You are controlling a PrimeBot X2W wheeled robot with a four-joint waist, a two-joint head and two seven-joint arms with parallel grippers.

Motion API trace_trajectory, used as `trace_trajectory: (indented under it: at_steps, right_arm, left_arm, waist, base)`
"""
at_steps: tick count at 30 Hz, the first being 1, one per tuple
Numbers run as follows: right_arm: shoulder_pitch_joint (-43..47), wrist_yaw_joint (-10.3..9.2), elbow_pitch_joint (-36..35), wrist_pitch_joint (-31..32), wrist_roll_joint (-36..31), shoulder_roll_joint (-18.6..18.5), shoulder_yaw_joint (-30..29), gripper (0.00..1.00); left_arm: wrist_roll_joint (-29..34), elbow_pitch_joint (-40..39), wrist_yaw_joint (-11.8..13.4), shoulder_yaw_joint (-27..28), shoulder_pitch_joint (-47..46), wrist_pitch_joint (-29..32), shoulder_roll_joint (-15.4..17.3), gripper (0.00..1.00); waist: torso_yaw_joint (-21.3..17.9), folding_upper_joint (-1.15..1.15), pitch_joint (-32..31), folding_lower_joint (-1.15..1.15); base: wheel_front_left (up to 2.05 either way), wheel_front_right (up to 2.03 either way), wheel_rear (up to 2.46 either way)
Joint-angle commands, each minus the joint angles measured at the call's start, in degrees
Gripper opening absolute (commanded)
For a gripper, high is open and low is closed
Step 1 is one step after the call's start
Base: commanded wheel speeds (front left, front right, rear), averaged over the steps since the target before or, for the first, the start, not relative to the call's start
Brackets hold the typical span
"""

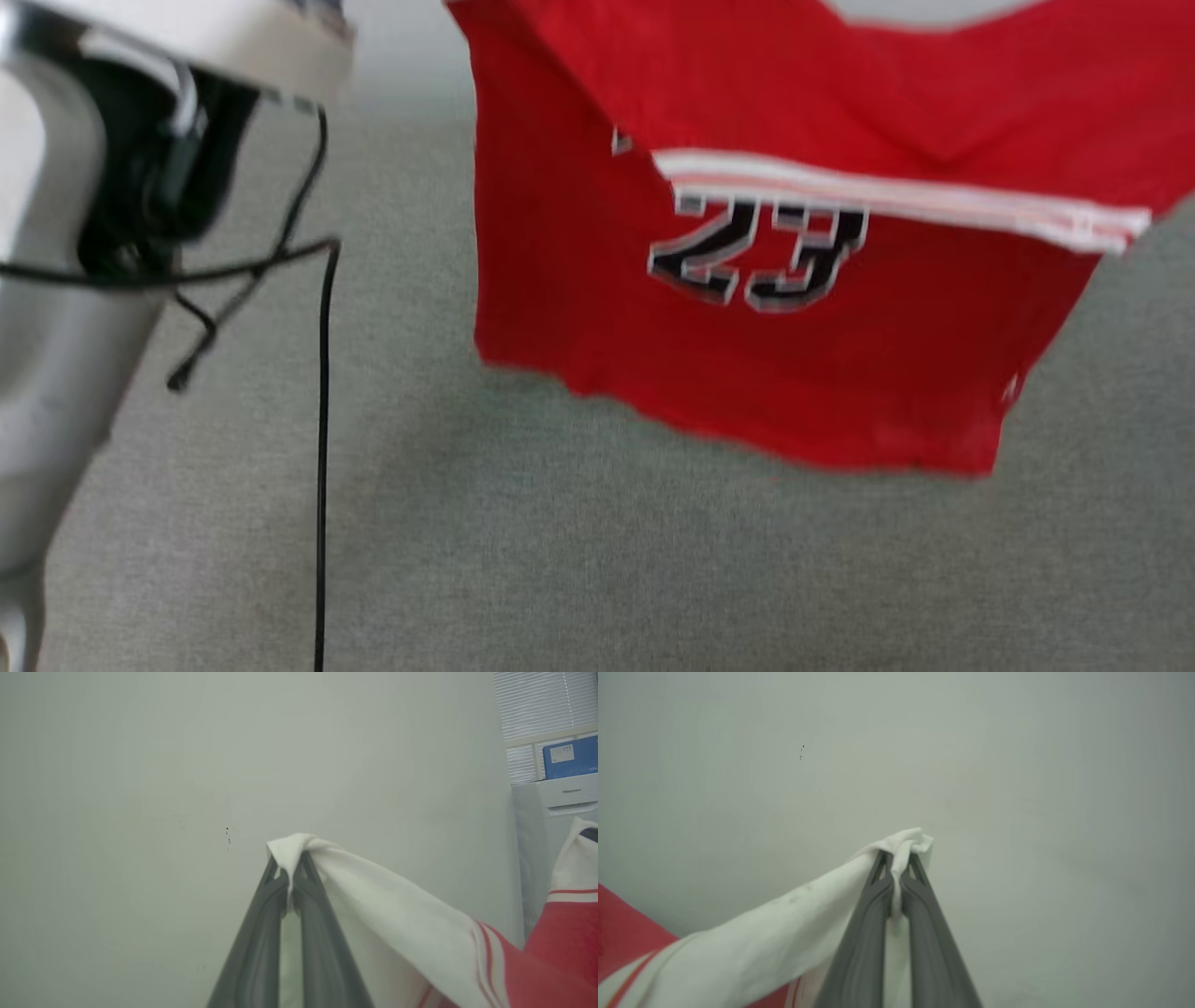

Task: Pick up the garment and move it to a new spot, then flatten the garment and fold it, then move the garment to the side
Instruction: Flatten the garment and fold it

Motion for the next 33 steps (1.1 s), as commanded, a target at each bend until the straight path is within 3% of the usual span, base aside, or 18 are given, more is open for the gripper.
trace_trajectory:
  at_steps: [1, 20, 26, 33]
  right_arm:
    - [-5.40, -0.07, 2.57, -0.44, 0.56, -0.42, 1.66, 0.00]
    - [-47.45, -0.08, 32.77, -9.81, -3.90, 2.29, 15.69, 0.00]
    - [-52.23, -0.08, 40.93, -14.23, -4.02, 5.02, 19.77, 0.00]
    - [-48.11, -0.08, 47.86, -20.64, -3.08, 7.90, 23.34, 0.00]
  left_arm:
    - [0.57, 2.65, -0.80, 0.29, -4.09, -0.18, -0.82, 0.00]
    - [4.02, 30.13, -5.73, 1.68, -32.96, -4.44, -7.24, 0.00]
    - [3.76, 37.03, -7.62, 1.48, -34.08, -7.94, -8.72, 0.00]
    - [3.42, 40.88, -9.10, 1.12, -28.12, -11.80, -10.05, 0.00]
  waist:
    - [-0.21, 0.00, 5.10, -0.01]
    - [0.23, 0.00, 21.48, -0.01]
    - [0.05, 0.00, 23.83, -0.01]
    - [-0.49, 0.00, 22.82, -0.01]
  base:
    - [0.00, 0.00, 0.00]
    - [0.00, 0.00, 0.00]
    - [0.00, 0.00, 0.00]
    - [0.00, 0.00, 0.00]
